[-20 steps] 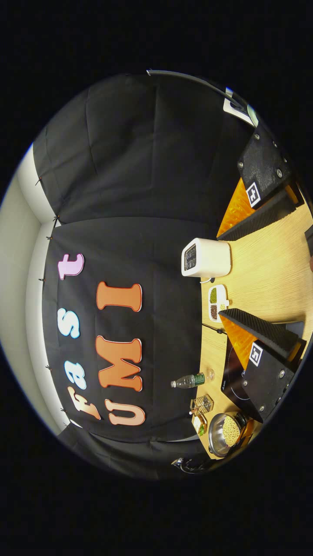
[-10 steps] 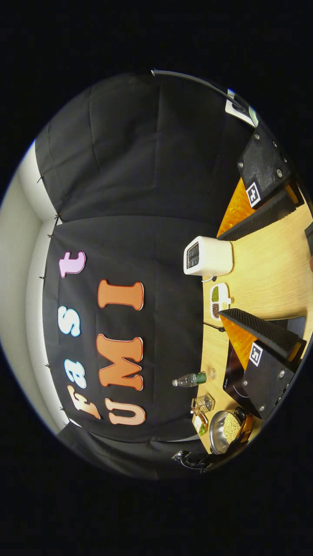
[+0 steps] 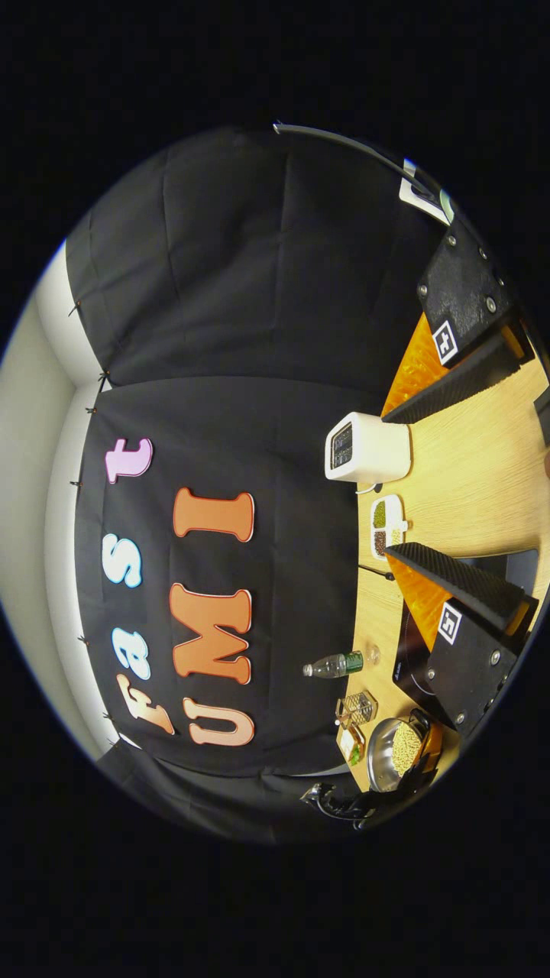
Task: First push the handle of the pot to place it horizontally, then grasp the pot with both hands and set it on the induction cooktop.
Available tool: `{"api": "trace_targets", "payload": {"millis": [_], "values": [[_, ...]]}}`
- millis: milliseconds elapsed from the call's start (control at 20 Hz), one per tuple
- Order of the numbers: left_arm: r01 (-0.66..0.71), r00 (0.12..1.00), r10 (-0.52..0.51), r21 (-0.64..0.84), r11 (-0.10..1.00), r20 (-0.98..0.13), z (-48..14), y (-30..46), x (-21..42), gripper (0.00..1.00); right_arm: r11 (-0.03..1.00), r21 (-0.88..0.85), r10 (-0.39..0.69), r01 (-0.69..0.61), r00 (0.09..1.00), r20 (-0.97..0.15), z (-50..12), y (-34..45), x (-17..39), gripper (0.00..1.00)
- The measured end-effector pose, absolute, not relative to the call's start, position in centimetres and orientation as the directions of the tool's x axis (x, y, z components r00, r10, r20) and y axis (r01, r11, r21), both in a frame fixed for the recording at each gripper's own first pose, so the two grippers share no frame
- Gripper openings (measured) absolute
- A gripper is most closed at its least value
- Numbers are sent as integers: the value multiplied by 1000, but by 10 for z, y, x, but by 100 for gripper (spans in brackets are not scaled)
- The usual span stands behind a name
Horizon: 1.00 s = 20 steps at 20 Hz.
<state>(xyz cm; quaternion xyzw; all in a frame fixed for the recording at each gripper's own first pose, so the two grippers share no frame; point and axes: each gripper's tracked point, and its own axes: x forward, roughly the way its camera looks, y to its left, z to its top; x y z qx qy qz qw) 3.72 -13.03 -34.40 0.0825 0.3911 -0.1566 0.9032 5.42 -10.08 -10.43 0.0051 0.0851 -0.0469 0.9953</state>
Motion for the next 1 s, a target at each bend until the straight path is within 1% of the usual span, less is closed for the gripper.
{"api": "trace_targets", "payload": {"millis": [150,200,250,300,600,850,1000], "values": [[351,657,-225,28,936,-719,-338,-132,45,2,995,-2,-94,95,982,-165,-99,-95,52,97],[355,670,-226,38,934,-707,-334,-134,49,0,996,-4,-93,94,982,-165,-97,-93,52,97],[357,683,-220,56,932,-696,-328,-134,54,2,996,-6,-92,92,982,-165,-96,-91,50,97],[363,696,-220,71,929,-684,-321,-135,56,2,996,-9,-92,92,982,-163,-93,-88,50,97],[404,750,-273,90,910,-603,-275,-140,56,2,997,-2,-72,72,988,-133,-69,-64,42,97],[371,801,-268,92,924,-535,-235,-108,53,2,999,0,-34,34,994,-106,-50,-28,34,97],[318,849,-228,116,941,-477,-209,-72,52,2,1000,5,-12,13,996,-87,-40,-6,31,97]]}}
